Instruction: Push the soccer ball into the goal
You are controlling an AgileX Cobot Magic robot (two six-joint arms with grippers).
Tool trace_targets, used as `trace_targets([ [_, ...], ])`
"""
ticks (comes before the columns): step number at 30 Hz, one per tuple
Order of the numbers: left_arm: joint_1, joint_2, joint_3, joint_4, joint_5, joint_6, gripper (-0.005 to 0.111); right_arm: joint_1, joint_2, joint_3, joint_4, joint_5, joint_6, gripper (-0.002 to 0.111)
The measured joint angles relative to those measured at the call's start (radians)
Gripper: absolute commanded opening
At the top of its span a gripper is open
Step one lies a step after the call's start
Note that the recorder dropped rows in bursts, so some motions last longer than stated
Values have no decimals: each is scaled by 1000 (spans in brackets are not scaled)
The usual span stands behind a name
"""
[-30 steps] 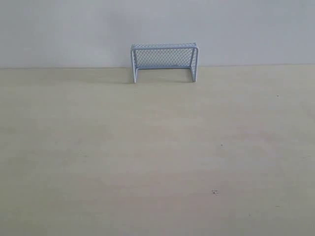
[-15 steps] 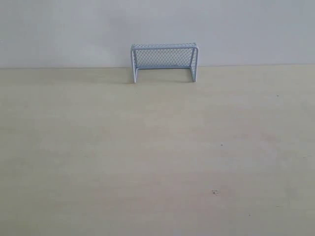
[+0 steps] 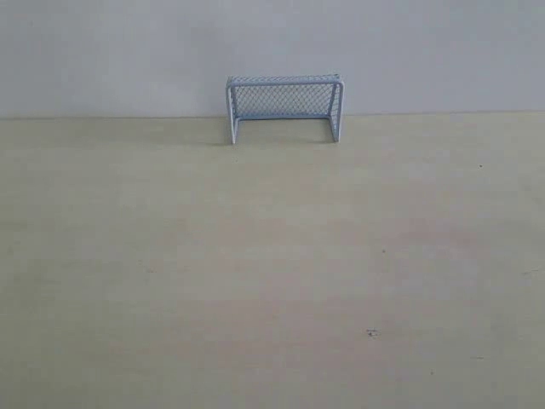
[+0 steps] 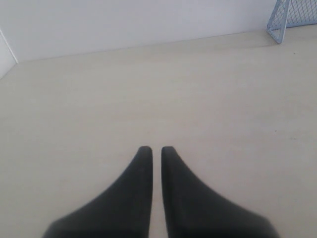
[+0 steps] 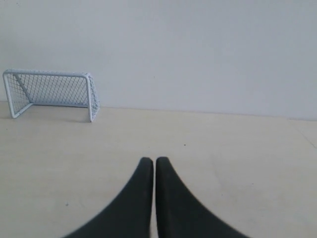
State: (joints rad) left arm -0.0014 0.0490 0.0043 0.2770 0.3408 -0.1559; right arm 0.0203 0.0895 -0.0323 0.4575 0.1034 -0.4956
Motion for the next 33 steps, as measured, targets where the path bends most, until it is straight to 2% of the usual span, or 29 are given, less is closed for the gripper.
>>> trace_targets([
  [10, 0, 0, 0, 0, 0, 0, 6, 0, -71, 27, 0, -5, 6, 0],
  [15, 0, 0, 0, 0, 0, 0, 6, -38, -73, 27, 0, 11, 11, 0],
  [33, 0, 0, 0, 0, 0, 0, 6, -68, -83, 27, -63, 212, 58, 0],
])
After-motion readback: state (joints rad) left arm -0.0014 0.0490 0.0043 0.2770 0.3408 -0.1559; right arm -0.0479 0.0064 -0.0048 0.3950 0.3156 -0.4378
